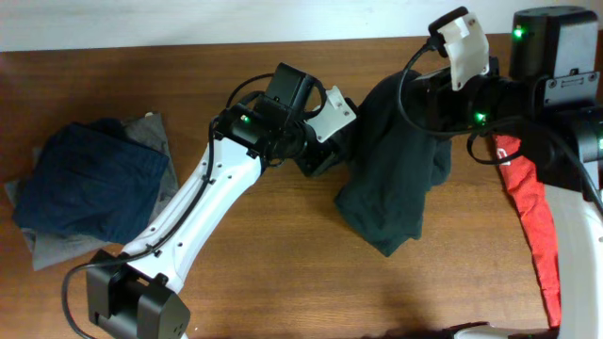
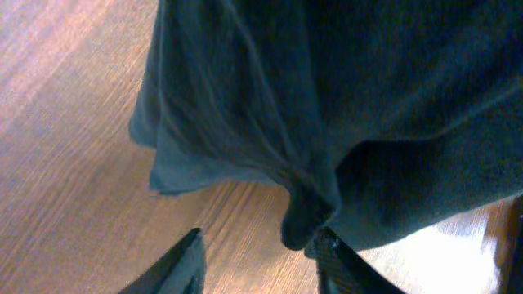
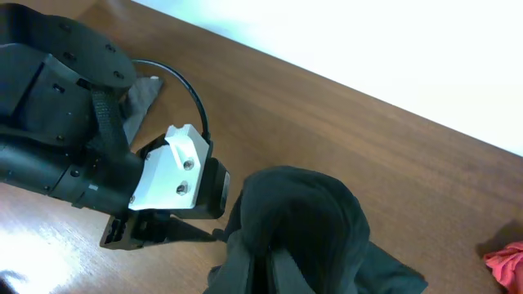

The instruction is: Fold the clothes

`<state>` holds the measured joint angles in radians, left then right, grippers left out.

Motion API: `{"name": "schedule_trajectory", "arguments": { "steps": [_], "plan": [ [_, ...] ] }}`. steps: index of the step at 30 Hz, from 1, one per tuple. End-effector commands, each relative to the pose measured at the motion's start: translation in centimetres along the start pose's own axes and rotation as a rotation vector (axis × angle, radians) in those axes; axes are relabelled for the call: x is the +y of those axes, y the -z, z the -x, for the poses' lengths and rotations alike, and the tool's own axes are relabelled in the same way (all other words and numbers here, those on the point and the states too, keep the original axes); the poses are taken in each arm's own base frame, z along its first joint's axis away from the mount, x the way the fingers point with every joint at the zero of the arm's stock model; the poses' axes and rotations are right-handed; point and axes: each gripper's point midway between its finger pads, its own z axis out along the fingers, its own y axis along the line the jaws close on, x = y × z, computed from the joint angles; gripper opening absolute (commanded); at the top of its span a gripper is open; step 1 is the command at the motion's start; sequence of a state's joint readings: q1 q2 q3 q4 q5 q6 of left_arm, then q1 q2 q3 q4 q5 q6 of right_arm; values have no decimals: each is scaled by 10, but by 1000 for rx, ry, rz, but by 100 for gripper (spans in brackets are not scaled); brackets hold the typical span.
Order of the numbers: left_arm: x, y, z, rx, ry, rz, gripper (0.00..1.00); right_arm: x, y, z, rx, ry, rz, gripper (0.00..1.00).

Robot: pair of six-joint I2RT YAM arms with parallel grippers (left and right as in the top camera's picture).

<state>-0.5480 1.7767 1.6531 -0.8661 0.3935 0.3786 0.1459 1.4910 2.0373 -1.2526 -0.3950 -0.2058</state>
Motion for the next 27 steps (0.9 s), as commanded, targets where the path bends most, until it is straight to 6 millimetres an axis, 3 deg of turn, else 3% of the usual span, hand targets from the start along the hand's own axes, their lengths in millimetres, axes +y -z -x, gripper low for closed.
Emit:
{"name": "schedule_trajectory", "arguments": {
  "steps": [1,2,4,13,19,23,27],
  "plan": [
    [-5,-3,3,-17,-10,-35,38,10,14,9,-49,26,19,4],
    [-7,-3,4,-23,-10,-48,40,10,14,9,-49,26,19,4],
    [-13,-3,7,-38,-11,-82,61,10,14,9,-49,26,19,4],
    [-25,-3,12,-59,-22,-132,63,10,14,9,-49,26,19,4],
    [-32,-13,15,-59,-44,-143,34,17,15,12,-62,26,60,4],
    [-29,-22,12,-44,-41,-138,1,18,15,14,-72,30,63,4],
    [-7,-22,6,1,-2,-6,1,15,15,13,-68,29,47,4]
  ]
}}
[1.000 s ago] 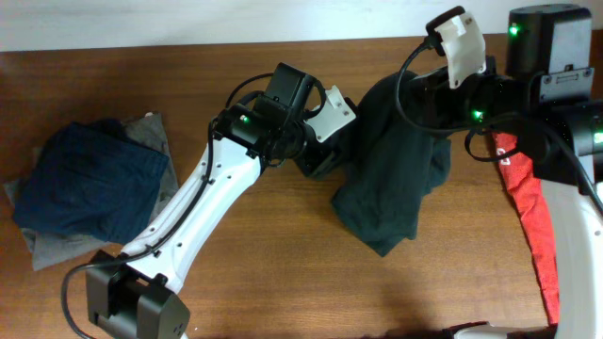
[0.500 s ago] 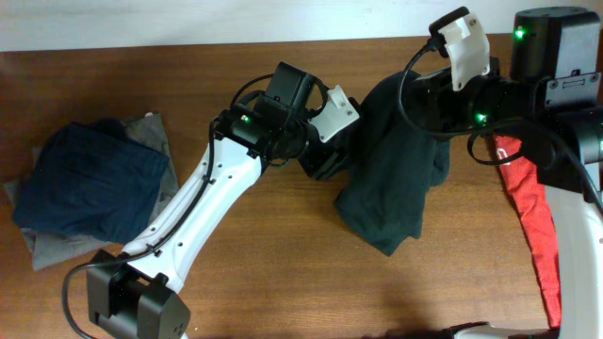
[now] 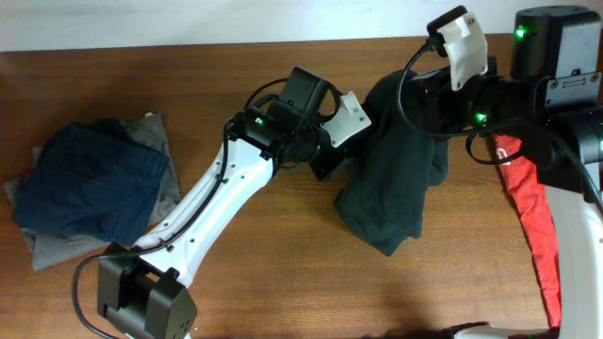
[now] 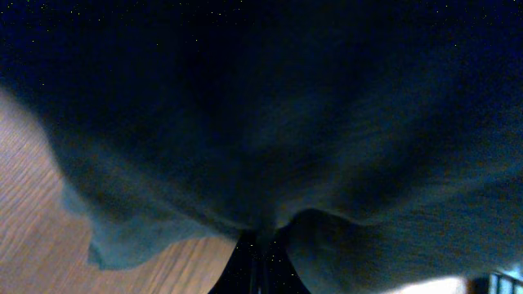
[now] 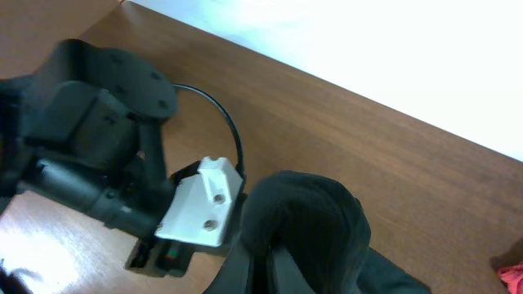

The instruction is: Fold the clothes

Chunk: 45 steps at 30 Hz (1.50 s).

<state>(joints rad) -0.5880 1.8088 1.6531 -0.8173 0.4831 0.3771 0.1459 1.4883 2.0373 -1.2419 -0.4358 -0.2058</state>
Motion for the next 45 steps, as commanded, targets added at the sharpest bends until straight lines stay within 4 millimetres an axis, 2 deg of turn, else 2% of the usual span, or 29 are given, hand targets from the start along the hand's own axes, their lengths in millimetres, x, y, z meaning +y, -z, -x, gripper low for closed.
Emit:
{"name": "schedule_trajectory", "arguments": {
  "steps": [1,3,7,11,13,18,22,27,31,34,39,41,45],
  "plan": [
    [29,1,-11,60,56,161,1,5,13,9,-43,24,-11,4],
    [51,18,-14,86,81,309,1,-5,13,6,-28,21,-72,4],
    [73,68,-2,47,78,492,0,-16,14,3,-13,14,-136,4],
    [76,114,13,-47,82,557,1,-18,14,3,-9,13,-144,4],
    [76,139,17,-91,105,599,0,-25,15,-1,6,4,-187,4],
    [86,208,15,-195,215,764,0,-44,17,-5,18,-119,-291,4],
    [88,262,11,-317,324,844,0,-58,15,-18,55,-240,-371,5],
    [84,311,7,-413,351,924,0,-66,8,-23,86,-259,-396,9],
    [78,346,10,-518,385,978,1,-68,1,-28,114,-266,-394,9],
    [68,369,20,-626,394,992,1,-66,-7,-30,141,-216,-362,8],
    [43,386,51,-770,295,899,1,-55,-16,-30,164,-104,-276,7],
    [40,390,58,-804,283,887,0,-53,-16,-30,162,-101,-263,11],
    [33,393,72,-866,252,834,0,-54,-18,-30,166,-103,-261,38]
  ]
}}
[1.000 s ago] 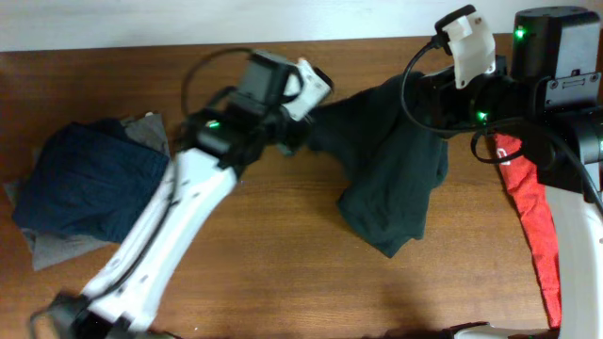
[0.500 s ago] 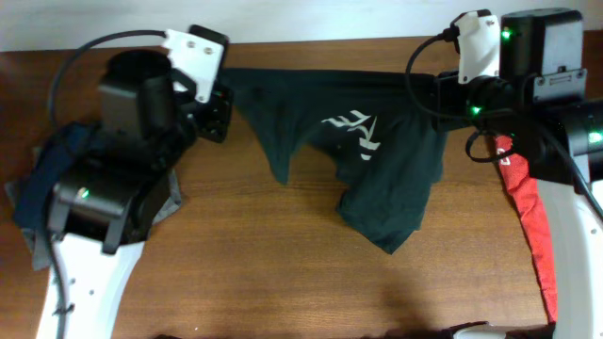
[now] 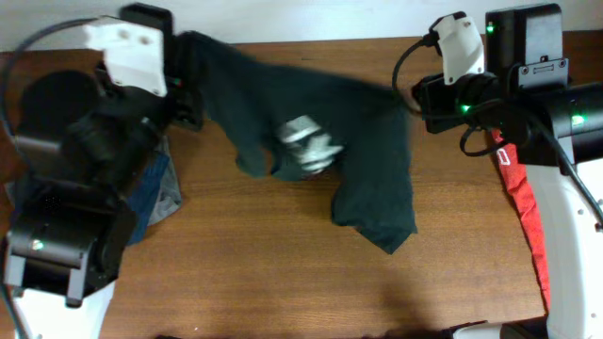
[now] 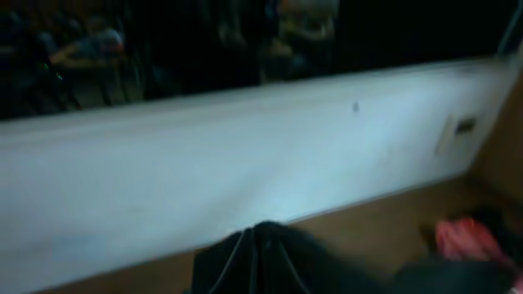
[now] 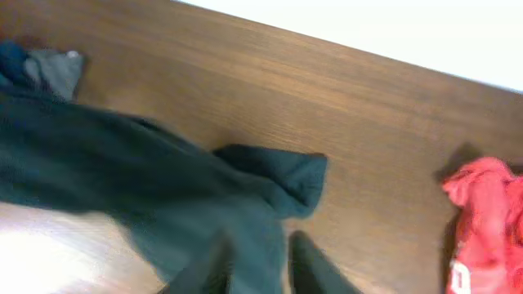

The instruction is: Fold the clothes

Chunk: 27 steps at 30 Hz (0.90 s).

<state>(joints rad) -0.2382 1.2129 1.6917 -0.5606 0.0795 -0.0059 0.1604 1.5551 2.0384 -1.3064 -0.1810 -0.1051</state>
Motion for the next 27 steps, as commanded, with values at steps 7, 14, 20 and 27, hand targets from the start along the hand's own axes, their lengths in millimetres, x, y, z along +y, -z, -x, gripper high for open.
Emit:
{"name": "schedule_trajectory", "arguments": {
  "steps": [7,14,20,27],
  "plan": [
    [-20,17,50,-177,70,-134,1,35,-12,5,-4,75,241,52],
    [-38,3,42,-145,91,-243,0,101,2,26,-150,278,559,63],
    [-39,4,50,-174,87,-248,1,145,23,41,-261,365,739,63],
    [-37,11,65,-223,65,-232,1,190,38,41,-313,457,896,63]
  ]
}}
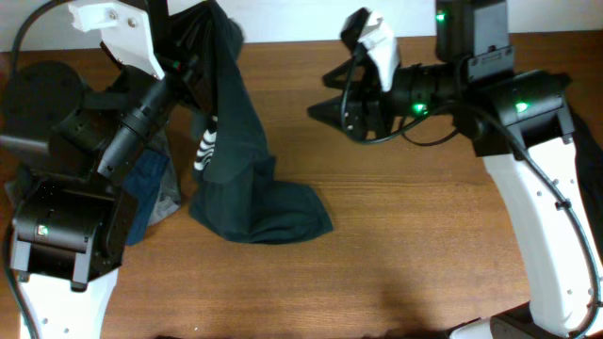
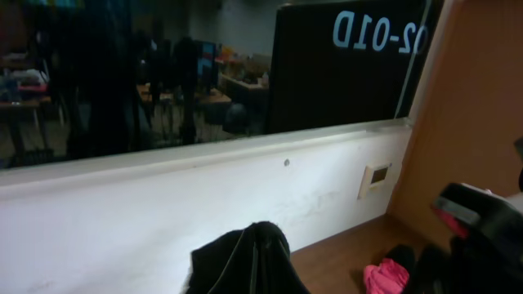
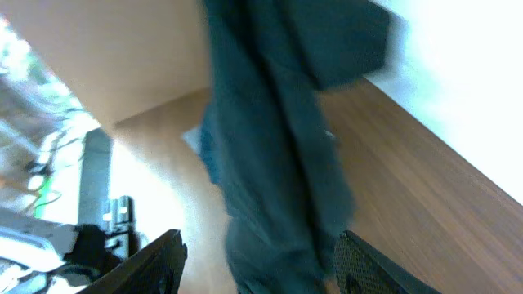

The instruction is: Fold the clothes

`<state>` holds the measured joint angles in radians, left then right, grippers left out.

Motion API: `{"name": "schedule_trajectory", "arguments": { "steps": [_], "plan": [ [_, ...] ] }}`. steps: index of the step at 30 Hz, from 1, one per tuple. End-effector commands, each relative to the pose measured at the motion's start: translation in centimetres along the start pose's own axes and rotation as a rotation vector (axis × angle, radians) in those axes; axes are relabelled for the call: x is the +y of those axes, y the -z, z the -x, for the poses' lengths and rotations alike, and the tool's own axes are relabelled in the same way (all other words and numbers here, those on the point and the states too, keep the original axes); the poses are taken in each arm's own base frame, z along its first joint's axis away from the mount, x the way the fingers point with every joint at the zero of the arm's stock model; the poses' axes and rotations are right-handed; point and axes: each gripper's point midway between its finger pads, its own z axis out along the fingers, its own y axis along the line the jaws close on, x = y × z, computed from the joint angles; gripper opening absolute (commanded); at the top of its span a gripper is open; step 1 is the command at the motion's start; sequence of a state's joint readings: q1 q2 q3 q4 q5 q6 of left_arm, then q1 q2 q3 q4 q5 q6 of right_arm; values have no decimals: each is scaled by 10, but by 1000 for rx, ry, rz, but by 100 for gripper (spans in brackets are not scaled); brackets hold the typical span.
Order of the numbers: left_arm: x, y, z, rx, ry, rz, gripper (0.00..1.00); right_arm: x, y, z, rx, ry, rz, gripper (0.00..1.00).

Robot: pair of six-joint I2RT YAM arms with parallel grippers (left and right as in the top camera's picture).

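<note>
A dark green garment (image 1: 231,141) hangs from my left gripper (image 1: 203,24), raised high at the back left. Its lower part lies heaped on the table (image 1: 259,215). In the left wrist view the cloth (image 2: 249,261) drapes over the fingers and hides them; the gripper is shut on it. My right gripper (image 1: 318,97) stands open mid-table, pointing left at the hanging garment without touching it. In the right wrist view the garment (image 3: 274,163) hangs blurred ahead of the open fingers (image 3: 163,257).
A stack of folded clothes, navy on grey (image 1: 151,184), lies at the left edge, partly under my left arm. A red garment (image 2: 382,276) shows in the left wrist view at the far right of the wooden table (image 1: 424,245).
My right gripper has let go of the garment, opened, and moved left toward the table's middle. The garment, then stretched between both grippers, now hangs from the left gripper alone.
My right gripper held the garment up at the back right with my left gripper open beside its hanging edge. The left then shut on that edge. Later it was at the far left, cloth spread between both. Now only the left holds it.
</note>
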<state>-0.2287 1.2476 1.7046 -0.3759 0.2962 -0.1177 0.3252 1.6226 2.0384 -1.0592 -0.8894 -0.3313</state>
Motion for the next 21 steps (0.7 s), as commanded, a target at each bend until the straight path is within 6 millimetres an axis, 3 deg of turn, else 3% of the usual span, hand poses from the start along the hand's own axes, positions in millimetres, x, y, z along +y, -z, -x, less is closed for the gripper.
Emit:
{"name": "schedule_trajectory", "arguments": {
  "steps": [1,12,17,21],
  "plan": [
    [-9,11,31,-81,-25,-22,1,29,-13,12,-35,64,121,62],
    [-17,14,38,-99,-29,-42,0,47,-73,31,-95,190,232,56],
    [-18,15,42,-106,-31,-42,1,32,-83,38,-110,162,161,42],
    [-18,16,43,-109,-32,-43,0,42,-81,43,-133,176,216,28]
  ]
}}
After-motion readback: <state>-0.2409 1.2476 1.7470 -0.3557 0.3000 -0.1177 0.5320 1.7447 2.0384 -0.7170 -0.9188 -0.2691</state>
